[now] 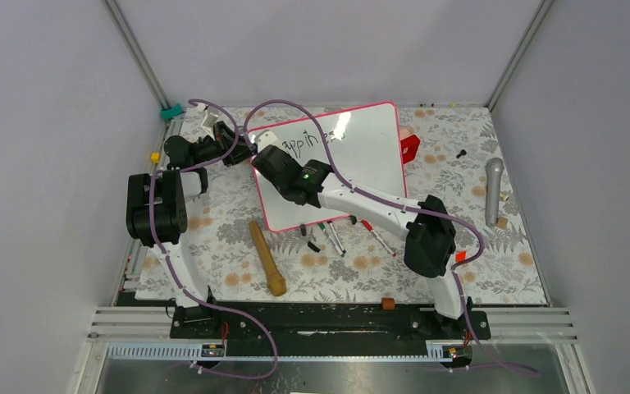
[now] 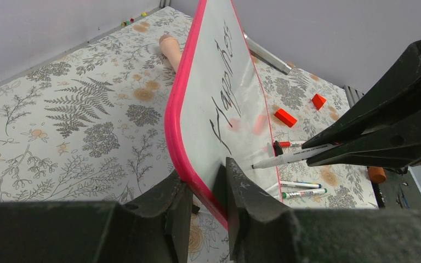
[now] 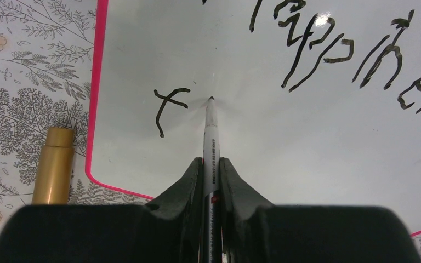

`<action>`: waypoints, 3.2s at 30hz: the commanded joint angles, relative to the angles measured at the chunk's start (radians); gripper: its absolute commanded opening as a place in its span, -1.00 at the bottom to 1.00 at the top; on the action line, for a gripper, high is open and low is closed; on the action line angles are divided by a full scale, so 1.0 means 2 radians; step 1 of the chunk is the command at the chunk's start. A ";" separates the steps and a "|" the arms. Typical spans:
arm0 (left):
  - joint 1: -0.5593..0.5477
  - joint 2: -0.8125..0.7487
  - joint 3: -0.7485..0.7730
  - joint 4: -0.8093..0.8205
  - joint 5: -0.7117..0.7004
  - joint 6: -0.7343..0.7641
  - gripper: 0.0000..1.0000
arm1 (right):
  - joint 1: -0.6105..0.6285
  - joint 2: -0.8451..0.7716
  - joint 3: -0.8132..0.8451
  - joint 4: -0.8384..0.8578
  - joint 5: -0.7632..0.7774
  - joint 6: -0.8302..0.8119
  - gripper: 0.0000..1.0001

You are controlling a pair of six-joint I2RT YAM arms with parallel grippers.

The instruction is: Write a sentence on the whiteboard

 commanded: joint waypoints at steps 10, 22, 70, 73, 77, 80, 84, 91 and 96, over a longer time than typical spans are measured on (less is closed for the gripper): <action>-0.010 0.007 -0.013 0.041 0.130 0.081 -1.00 | -0.008 0.004 0.015 -0.008 0.018 -0.003 -1.00; -0.010 0.007 -0.013 0.041 0.130 0.081 -1.00 | -0.008 -0.051 -0.050 0.064 -0.008 -0.001 -1.00; -0.010 0.006 -0.013 0.041 0.130 0.081 -1.00 | -0.008 -0.037 -0.058 0.059 -0.020 -0.003 -1.00; -0.010 0.007 -0.013 0.041 0.130 0.081 -1.00 | -0.008 -0.034 -0.058 0.056 -0.018 -0.003 -1.00; -0.010 0.006 -0.013 0.041 0.130 0.081 -1.00 | -0.007 -0.037 -0.065 0.055 -0.015 -0.003 -1.00; -0.010 0.006 -0.013 0.041 0.130 0.081 -1.00 | -0.008 -0.041 -0.070 0.055 -0.016 -0.002 -1.00; -0.010 0.006 -0.013 0.041 0.130 0.081 -1.00 | -0.008 -0.047 -0.082 0.054 -0.019 0.002 -1.00; -0.010 0.006 -0.014 0.041 0.130 0.082 -1.00 | -0.008 -0.058 -0.106 0.054 -0.023 0.008 -1.00; -0.011 0.006 -0.013 0.041 0.129 0.082 -1.00 | -0.008 -0.064 -0.119 0.054 -0.030 0.014 -1.00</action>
